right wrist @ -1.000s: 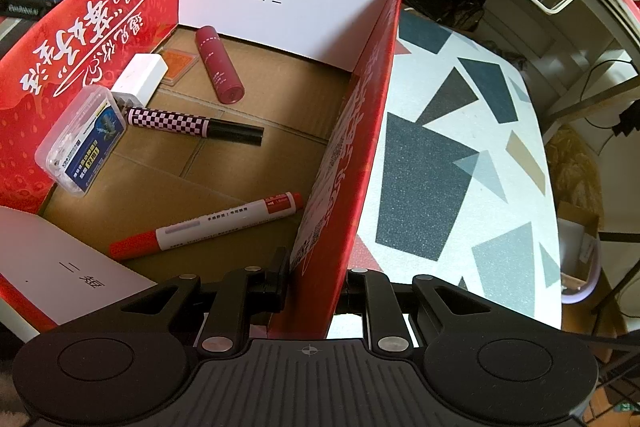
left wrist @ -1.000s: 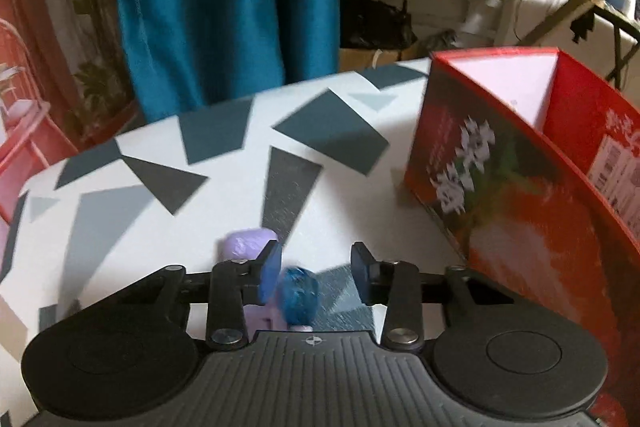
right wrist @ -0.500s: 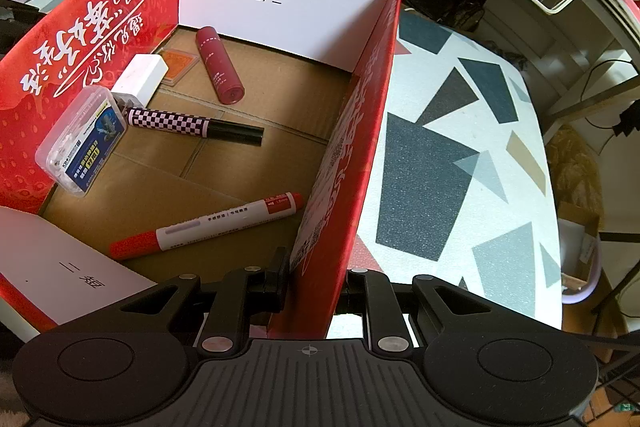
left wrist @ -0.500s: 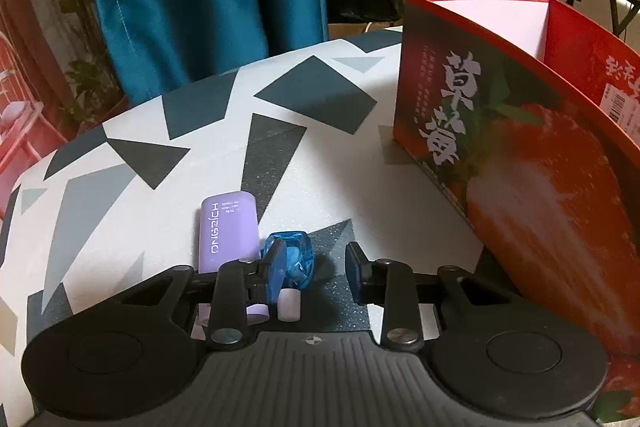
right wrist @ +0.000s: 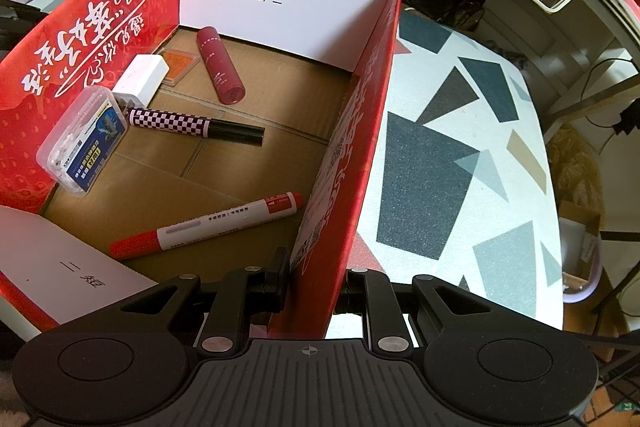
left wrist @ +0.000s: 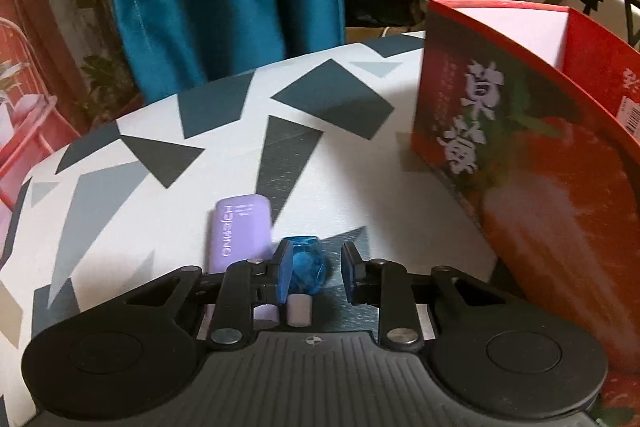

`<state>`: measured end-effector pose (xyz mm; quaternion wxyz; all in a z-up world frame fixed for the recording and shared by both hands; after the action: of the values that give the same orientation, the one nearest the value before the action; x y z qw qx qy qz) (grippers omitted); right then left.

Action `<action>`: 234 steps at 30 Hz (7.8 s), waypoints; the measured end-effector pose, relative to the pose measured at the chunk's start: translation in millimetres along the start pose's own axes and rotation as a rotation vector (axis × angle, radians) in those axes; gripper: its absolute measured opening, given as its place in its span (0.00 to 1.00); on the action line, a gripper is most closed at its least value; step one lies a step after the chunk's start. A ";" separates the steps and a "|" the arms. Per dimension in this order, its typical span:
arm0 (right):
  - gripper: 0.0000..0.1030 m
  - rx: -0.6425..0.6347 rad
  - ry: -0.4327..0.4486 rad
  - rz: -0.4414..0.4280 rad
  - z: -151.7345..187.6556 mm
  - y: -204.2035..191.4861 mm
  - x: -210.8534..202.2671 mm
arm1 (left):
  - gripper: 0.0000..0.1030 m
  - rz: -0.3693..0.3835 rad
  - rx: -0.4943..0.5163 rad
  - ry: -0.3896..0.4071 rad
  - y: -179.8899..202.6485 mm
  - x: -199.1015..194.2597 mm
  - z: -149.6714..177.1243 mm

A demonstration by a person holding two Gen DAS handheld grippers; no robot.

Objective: Organize rigid objects
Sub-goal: 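Close the left tool on the blue bottle's cap and lift it, then carry the blue bottle into the red box and release it, then move the left tool back down to the purple cylindrical case, then close the left tool across the purple case and lift it, then carry the purple case into the red box and release it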

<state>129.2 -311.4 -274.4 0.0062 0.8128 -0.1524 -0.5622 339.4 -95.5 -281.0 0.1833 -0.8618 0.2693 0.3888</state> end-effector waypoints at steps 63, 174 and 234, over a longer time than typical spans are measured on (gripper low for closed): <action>0.16 0.000 -0.002 0.001 -0.2 -0.3 -0.2 | 0.32 0.250 0.239 0.267 94.8 -118.3 -58.5; 0.16 -0.002 -0.003 -0.002 0.0 -1.3 -0.7 | 1.00 -0.046 -0.629 -0.166 -30.5 0.1 22.7; 0.16 -0.004 -0.003 -0.002 0.3 -1.4 -0.2 | 0.88 0.279 0.684 0.141 155.2 -49.0 -58.4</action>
<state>129.2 -309.9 -274.6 0.0068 0.8121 -0.1504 -0.5638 251.5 -232.7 -223.0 0.3867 -0.7305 0.5104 0.2375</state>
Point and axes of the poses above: each gripper's, at about its wrist camera, not at the fingertips, and x roughly the way its jaws point, y to its right, z to its underside, the point moved 5 cm from there along x, roughly the way its jaws point, and after that the axes turned 1 degree about -y, right-handed, at the moved point
